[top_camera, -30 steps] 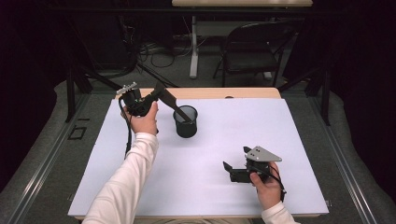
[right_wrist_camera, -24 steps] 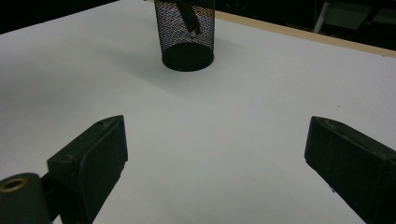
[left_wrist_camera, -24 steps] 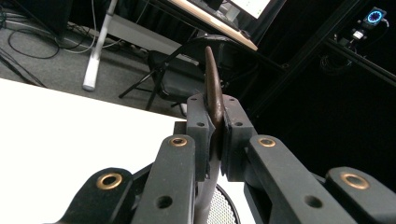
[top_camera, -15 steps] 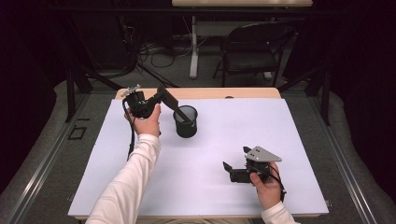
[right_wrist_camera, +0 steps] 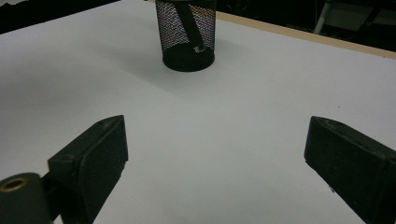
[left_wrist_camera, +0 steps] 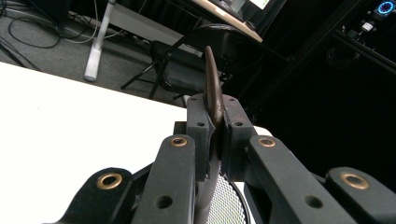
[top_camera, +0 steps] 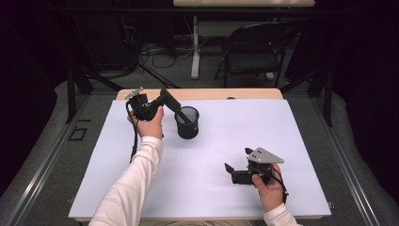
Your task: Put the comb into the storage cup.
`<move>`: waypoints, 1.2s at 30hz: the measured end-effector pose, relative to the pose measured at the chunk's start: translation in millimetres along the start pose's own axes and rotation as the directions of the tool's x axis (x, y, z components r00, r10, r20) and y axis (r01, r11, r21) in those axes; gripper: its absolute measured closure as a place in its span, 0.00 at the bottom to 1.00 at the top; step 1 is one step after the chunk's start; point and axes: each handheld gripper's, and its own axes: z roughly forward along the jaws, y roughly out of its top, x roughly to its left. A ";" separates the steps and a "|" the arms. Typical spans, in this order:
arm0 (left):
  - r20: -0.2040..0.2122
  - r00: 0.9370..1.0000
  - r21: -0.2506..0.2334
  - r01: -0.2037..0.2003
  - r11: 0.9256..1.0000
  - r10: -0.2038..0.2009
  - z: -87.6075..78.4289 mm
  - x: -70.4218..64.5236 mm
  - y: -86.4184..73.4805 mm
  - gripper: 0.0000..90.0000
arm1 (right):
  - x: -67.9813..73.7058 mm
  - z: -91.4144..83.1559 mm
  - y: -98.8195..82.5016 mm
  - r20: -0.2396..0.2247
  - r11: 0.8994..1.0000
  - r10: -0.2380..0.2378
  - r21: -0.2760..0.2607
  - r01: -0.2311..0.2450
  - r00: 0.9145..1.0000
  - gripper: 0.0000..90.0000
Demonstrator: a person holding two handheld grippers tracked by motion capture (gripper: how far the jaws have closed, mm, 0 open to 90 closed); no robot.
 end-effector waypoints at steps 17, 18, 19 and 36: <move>-0.007 1.000 0.012 0.014 1.000 -0.014 4.0 3.5 -5.3 0.94 | 0.4 0.3 -0.1 -0.002 1.000 -0.001 0.001 0.001 1.000 0.07; -0.007 1.000 0.009 0.014 1.000 -0.014 4.5 3.8 -5.8 0.94 | 0.4 0.1 0.0 -0.002 1.000 -0.002 0.003 0.002 1.000 0.07; -0.005 1.000 0.012 0.018 1.000 -0.018 4.6 3.9 -6.0 0.94 | 0.5 0.3 0.0 -0.002 1.000 -0.001 0.001 0.001 1.000 0.07; -0.002 1.000 0.011 0.015 1.000 -0.015 5.2 3.7 -7.3 0.94 | 0.6 1.1 -0.3 -0.003 1.000 -0.004 0.003 0.004 1.000 0.07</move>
